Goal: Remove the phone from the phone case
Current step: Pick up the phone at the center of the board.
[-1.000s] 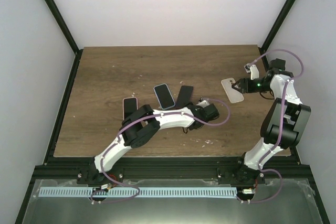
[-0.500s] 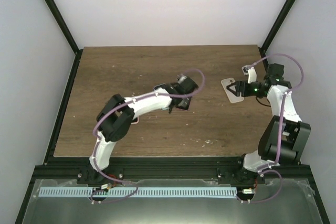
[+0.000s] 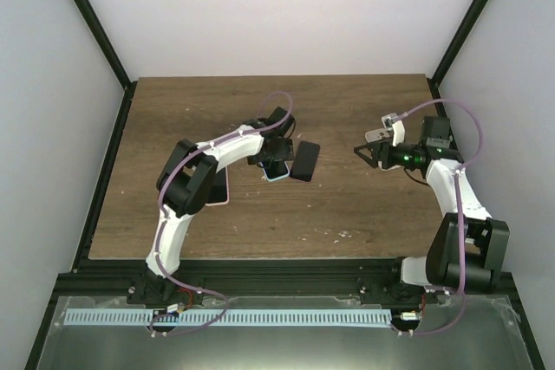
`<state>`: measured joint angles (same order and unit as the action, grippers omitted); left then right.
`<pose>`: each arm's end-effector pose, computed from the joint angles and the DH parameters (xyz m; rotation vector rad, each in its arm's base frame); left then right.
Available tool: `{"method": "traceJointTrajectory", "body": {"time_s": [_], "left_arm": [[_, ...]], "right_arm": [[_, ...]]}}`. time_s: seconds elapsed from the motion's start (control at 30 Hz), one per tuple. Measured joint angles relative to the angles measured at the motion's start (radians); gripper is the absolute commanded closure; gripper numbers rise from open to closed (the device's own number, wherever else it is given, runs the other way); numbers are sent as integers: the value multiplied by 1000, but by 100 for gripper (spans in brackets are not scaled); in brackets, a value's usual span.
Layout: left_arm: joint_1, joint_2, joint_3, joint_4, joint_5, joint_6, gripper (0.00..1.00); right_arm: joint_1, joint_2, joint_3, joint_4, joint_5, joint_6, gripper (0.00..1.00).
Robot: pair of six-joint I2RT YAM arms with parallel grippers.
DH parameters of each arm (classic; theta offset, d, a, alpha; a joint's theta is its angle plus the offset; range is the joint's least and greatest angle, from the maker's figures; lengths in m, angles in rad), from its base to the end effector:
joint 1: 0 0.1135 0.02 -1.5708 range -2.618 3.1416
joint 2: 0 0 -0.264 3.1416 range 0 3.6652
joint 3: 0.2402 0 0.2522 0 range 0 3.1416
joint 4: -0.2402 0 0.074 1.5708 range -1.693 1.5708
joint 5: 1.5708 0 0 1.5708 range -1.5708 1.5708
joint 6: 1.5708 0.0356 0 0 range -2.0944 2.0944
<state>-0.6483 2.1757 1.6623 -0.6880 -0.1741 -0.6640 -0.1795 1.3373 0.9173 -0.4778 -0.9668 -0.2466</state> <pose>0.3643 -0.2682 0.1609 -0.0662 2.7412 -0.1229 0.2667 -0.0186 0.2516 -0.4636 2.1213 0.9378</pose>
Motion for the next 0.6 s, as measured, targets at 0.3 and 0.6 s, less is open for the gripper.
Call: {"method": "traceJointTrajectory", "body": {"time_s": [0.3, 0.6], "left_arm": [[13, 33, 18, -11, 16, -45, 4], [20, 47, 38, -29, -17, -5, 22]], "right_arm": [[0, -1, -21, 17, -13, 0, 32], [0, 6, -21, 17, -27, 0, 32]]}}
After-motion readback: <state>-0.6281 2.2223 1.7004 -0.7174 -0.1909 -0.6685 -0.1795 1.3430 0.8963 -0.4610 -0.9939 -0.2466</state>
